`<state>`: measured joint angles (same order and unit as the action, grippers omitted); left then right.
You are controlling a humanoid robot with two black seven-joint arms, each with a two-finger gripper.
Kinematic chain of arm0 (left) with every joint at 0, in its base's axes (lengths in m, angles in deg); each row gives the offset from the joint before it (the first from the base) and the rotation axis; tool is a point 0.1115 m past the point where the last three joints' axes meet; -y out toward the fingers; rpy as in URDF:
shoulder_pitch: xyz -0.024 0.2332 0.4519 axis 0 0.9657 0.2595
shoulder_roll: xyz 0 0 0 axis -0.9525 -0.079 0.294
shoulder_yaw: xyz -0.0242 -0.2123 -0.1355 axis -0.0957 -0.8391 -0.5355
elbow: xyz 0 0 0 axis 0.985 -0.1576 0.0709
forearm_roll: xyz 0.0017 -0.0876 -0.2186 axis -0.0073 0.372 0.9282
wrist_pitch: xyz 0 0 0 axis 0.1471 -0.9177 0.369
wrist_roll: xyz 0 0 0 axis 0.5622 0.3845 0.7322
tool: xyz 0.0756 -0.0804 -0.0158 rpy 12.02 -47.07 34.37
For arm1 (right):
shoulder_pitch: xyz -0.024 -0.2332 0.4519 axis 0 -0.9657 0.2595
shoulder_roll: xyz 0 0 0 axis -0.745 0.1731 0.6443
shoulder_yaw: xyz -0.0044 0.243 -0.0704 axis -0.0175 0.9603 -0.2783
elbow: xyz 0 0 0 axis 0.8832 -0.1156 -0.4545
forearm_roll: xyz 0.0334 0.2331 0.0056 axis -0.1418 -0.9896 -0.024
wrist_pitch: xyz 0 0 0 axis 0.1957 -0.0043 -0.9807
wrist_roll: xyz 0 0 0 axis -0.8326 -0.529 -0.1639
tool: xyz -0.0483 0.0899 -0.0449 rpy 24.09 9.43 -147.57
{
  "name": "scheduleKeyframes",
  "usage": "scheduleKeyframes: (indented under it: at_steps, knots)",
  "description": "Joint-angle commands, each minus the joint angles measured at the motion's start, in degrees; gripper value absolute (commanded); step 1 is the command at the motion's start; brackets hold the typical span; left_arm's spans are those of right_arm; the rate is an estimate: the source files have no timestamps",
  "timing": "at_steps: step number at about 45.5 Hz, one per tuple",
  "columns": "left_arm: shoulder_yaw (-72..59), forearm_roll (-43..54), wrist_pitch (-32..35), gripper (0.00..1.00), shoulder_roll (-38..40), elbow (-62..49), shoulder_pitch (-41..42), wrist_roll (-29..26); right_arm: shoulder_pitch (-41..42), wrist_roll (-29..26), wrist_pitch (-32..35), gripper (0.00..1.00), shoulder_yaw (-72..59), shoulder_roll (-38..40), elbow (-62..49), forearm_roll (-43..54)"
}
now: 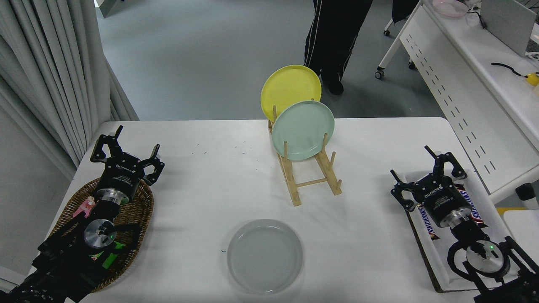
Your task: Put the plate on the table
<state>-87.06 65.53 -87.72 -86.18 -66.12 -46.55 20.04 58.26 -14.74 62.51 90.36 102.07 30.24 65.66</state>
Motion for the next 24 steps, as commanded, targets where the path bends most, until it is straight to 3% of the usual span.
scheduleKeyframes:
  at_steps: [1, 24]
  knots:
    - [0.00, 0.00, 0.00, 1.00, 0.00, 0.01, 0.00, 0.00, 0.81, 0.57, -0.24, 1.00, 0.08, -0.57, -0.60, -0.11]
    - [0.00, 0.09, 0.00, 1.00, 0.00, 0.01, 0.00, 0.00, 6.34, 0.66, -6.39, 1.00, 0.16, -1.36, -3.49, -0.11]
